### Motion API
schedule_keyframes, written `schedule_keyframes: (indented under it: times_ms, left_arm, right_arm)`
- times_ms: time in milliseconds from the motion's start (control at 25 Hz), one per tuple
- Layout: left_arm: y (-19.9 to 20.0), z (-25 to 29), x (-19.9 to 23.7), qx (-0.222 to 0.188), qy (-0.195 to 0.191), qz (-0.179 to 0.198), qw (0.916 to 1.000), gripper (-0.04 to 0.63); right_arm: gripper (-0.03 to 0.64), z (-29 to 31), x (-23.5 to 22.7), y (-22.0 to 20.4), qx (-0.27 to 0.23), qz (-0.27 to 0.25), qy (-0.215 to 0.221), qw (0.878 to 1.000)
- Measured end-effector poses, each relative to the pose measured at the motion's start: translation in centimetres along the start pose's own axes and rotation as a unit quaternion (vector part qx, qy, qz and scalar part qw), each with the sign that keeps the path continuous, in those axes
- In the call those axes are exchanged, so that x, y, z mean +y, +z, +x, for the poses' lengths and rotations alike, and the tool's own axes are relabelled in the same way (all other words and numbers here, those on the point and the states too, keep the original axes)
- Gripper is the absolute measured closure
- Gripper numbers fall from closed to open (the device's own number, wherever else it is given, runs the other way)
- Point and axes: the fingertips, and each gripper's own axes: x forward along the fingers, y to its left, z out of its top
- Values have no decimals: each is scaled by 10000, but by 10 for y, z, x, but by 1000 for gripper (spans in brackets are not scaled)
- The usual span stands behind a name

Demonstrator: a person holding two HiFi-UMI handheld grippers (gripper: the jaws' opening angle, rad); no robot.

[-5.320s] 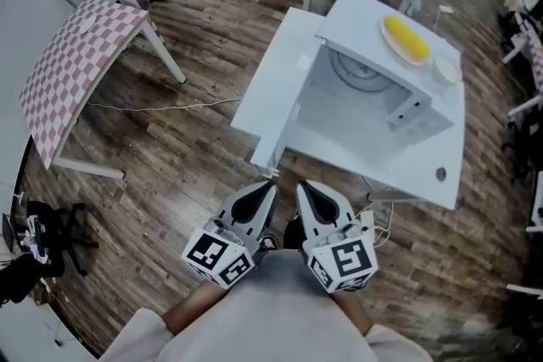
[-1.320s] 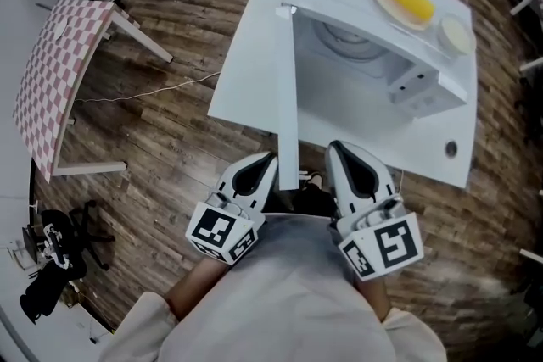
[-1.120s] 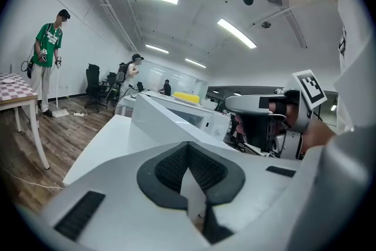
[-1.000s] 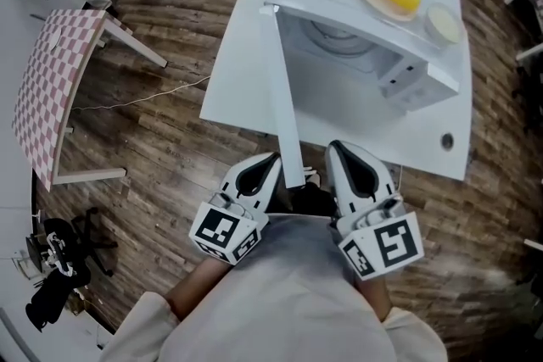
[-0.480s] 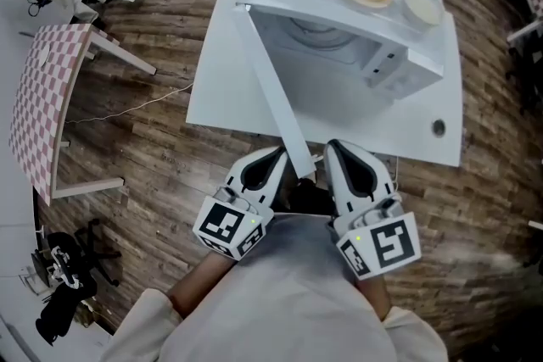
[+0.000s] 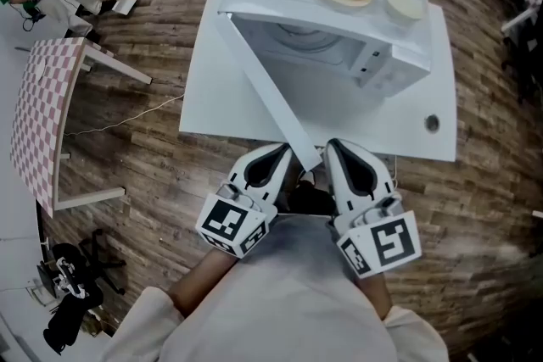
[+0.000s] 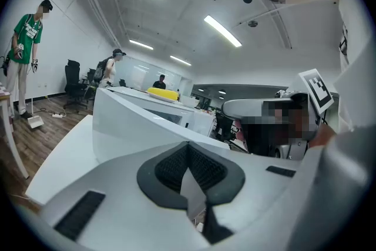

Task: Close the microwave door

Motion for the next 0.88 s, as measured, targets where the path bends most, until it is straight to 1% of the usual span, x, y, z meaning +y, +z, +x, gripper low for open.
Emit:
schedule_keyframes:
  times_ms: [560,880]
  left_arm:
    - [6,28,-14,-28,18,205,9998,578]
    - [5,44,-26,13,-221,196,9996,578]
  right_arm:
    - [594,-11,-26,4,-152,49,-18,9999]
    - [594,-22,-41,5,-179,104,-201,9996]
